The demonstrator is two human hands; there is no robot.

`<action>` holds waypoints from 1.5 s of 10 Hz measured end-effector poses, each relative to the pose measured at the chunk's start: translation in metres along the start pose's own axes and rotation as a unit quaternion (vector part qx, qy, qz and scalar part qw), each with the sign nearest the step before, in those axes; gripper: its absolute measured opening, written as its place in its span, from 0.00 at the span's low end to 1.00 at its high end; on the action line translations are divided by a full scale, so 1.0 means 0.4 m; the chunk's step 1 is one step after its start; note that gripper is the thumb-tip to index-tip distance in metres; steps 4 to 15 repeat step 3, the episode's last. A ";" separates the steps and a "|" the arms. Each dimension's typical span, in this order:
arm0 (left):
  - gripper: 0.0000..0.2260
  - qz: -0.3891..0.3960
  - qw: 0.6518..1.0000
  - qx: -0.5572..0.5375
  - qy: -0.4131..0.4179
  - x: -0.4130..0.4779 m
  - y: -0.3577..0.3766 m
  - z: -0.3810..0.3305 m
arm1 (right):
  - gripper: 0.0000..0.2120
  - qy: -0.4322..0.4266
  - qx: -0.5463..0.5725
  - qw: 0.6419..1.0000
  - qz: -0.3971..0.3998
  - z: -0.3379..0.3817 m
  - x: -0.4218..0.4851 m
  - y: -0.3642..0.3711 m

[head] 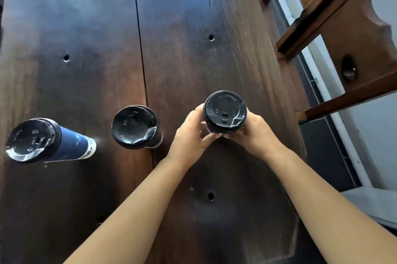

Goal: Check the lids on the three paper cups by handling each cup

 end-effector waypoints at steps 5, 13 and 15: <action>0.38 0.037 0.997 -0.048 -0.037 0.003 0.014 0.050 | 0.32 0.045 -0.006 0.999 0.029 -0.053 0.006 0.031; 0.38 0.037 0.997 -0.048 -0.037 0.003 0.014 0.050 | 0.32 0.045 -0.006 0.999 0.029 -0.053 0.006 0.031; 0.38 0.037 0.997 -0.048 -0.037 0.003 0.014 0.050 | 0.32 0.045 -0.006 0.999 0.029 -0.053 0.006 0.031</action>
Point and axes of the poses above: each hand's wrist, its own x-axis towards the middle knuckle, its own y-axis out of the palm, z = x × y, the point moved 7 cm from there along x, towards the middle knuckle, and after that the axes turned 8 degrees about z, right-handed, at the moved point
